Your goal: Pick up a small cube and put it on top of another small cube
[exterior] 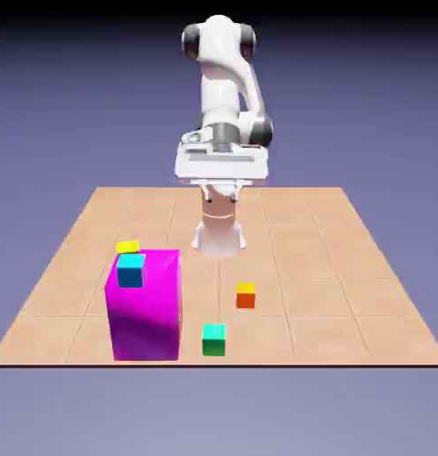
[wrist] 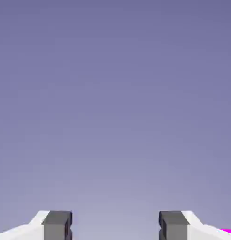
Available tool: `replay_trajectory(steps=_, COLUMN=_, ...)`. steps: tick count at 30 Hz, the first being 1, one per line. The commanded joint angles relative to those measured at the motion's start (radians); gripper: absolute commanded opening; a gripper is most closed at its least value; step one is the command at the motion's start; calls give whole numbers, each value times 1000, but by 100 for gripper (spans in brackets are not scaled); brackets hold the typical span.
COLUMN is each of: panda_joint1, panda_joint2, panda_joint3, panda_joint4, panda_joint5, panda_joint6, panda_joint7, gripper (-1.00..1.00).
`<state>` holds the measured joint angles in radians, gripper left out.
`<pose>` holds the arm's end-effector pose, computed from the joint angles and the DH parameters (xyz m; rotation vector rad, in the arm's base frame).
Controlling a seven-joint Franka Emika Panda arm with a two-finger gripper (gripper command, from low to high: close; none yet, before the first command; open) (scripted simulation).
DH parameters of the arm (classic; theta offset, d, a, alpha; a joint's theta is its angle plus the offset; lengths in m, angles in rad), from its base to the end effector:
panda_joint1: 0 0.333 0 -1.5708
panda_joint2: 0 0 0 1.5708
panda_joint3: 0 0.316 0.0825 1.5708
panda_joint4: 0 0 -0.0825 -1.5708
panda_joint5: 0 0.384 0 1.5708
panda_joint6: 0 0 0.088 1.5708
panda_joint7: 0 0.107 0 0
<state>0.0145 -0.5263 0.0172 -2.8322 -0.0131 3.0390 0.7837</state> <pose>0.3895 0.0133 0.4307 -2.5221 0.9760 -0.9614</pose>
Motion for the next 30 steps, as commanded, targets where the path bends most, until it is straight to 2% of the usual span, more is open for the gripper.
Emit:
replay_trajectory(steps=1, panda_joint1=2, panda_joint2=36, panda_joint3=14, panda_joint4=-18, panda_joint5=-11, panda_joint6=2, panda_joint7=35, gripper=0)
replay_trajectory(steps=13, panda_joint1=25, panda_joint2=430, panda_joint3=169, panda_joint4=-218, panda_joint5=-128, panda_joint6=20, panda_joint7=419, gripper=0)
replay_trajectory(steps=26, panda_joint1=214, panda_joint2=816, panda_joint3=119, panda_joint4=-118, panda_joint5=414, panda_joint6=313, panda_joint7=14, gripper=0)
replay_trajectory(steps=27, panda_joint1=214, panda_joint2=816, panda_joint3=119, panda_joint4=-118, panda_joint5=414, panda_joint6=313, panda_joint7=14, gripper=-100)
replay_trajectory(steps=30, panda_joint1=184, panda_joint2=754, panda_joint3=127, panda_joint4=-134, panda_joint5=327, panda_joint6=266, panda_joint7=79, gripper=-100)
